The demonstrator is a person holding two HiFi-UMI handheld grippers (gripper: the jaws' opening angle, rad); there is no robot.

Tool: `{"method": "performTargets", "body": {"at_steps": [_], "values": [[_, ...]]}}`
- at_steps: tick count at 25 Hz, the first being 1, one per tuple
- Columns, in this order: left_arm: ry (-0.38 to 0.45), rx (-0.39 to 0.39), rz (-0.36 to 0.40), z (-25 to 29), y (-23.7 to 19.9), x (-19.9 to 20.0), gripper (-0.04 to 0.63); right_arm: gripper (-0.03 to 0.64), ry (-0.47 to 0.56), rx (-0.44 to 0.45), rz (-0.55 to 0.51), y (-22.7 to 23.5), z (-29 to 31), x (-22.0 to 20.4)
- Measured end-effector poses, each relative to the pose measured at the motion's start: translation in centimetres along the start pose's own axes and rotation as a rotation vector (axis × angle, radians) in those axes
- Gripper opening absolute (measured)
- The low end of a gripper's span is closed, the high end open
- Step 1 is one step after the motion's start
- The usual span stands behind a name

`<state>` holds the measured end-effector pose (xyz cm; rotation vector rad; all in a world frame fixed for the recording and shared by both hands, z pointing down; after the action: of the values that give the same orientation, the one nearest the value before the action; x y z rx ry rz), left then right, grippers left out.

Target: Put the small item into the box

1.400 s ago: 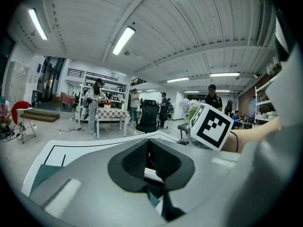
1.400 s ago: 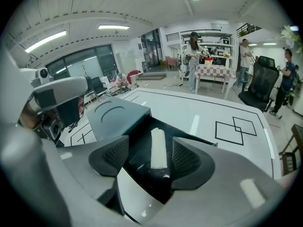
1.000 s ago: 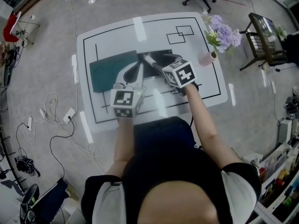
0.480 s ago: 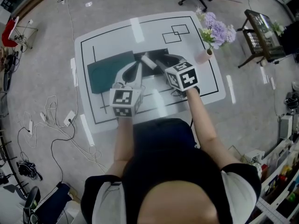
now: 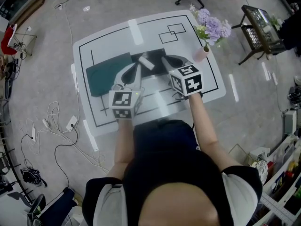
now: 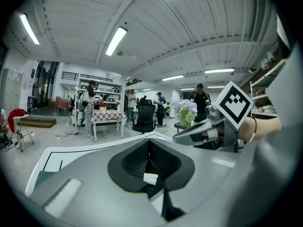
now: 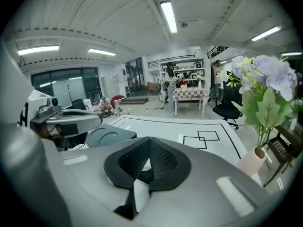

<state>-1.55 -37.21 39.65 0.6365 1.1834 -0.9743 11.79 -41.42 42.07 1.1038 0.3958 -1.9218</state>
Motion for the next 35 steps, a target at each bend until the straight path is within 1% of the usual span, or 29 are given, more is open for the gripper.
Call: {"method": "performTargets", "body": {"at_steps": [2,6,8,11,15,19,23,29,35], "values": [[0.004,-0.005,0.002,-0.1,0.3,0.1,0.009,0.003,0.036,-0.003,-0.001,0.0,-0.8,0.2],[0.008,-0.016,0.011,-0.1,0.9,0.3,0.011,0.002,0.155,-0.023,0.007,0.1,-2.6,1.0],[0.011,-0.023,0.003,-0.2,1.1,0.3,0.011,0.002,0.200,-0.032,0.005,0.0,-3.4,1.3],[0.023,-0.038,-0.013,-0.3,1.6,0.6,0.011,0.002,0.252,-0.058,0.002,-0.1,-4.6,1.3],[0.035,-0.040,-0.006,-0.2,1.9,0.9,0.011,0.000,0.310,-0.068,0.035,0.0,-5.9,1.2],[0.038,-0.039,-0.007,-0.3,2.0,0.8,0.011,0.000,0.340,-0.063,0.084,-0.1,-6.8,0.3],[0.035,-0.049,-0.006,-0.3,2.4,0.5,0.011,0.000,0.358,-0.080,0.100,-0.3,-7.3,-0.8],[0.033,-0.059,-0.004,-0.5,2.7,0.3,0.011,0.000,0.364,-0.087,0.090,-0.8,-7.5,-0.9],[0.031,-0.048,-0.008,-0.8,2.5,-0.1,0.009,0.000,0.369,-0.081,0.075,-1.4,-7.4,-0.5]]}}
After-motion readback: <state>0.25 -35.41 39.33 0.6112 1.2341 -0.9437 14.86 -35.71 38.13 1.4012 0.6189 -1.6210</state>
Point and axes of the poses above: the fingertips, and each gripper's own axes: z forward along the fingers, y to its right, x out of its top, the point moved 4 cm from there along -z, backward along the fingers, and after that the axes turned 2 degrees about -y, right-handed, at the moved point
